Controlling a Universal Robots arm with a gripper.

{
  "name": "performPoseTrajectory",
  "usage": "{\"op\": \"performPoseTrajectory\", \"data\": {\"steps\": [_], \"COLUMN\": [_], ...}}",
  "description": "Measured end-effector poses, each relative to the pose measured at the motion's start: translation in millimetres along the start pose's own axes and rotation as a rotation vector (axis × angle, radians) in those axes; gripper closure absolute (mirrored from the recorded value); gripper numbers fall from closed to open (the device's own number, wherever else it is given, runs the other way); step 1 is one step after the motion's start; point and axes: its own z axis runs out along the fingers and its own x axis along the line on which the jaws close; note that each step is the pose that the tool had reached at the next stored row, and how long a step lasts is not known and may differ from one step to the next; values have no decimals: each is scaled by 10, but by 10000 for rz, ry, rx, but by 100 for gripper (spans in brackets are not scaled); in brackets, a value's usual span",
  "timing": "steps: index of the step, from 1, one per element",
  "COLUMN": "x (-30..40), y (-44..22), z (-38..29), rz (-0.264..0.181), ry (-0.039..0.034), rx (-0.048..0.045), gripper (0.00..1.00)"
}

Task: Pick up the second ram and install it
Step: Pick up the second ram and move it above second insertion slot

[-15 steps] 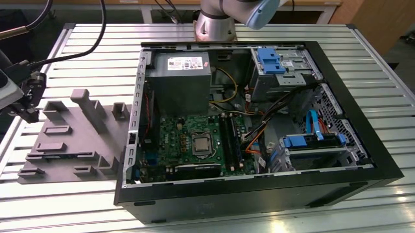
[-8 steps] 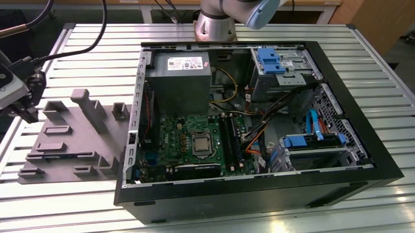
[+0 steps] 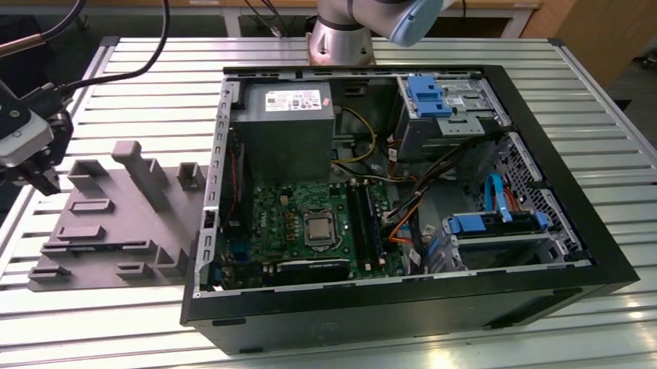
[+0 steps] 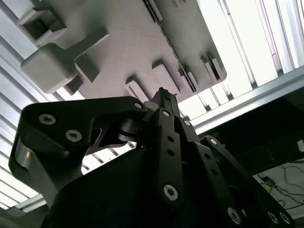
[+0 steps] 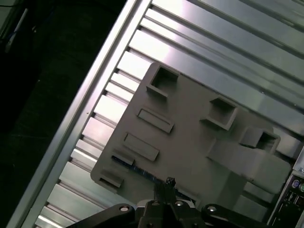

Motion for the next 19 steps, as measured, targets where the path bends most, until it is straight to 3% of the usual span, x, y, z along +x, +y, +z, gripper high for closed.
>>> {"op": "performPoseTrajectory", "data": {"steps": [19], "x": [4], "y": [2], "z": [0], "rz": [-2148], "ry": [91], "rx": [-1], "gripper": [89]}}
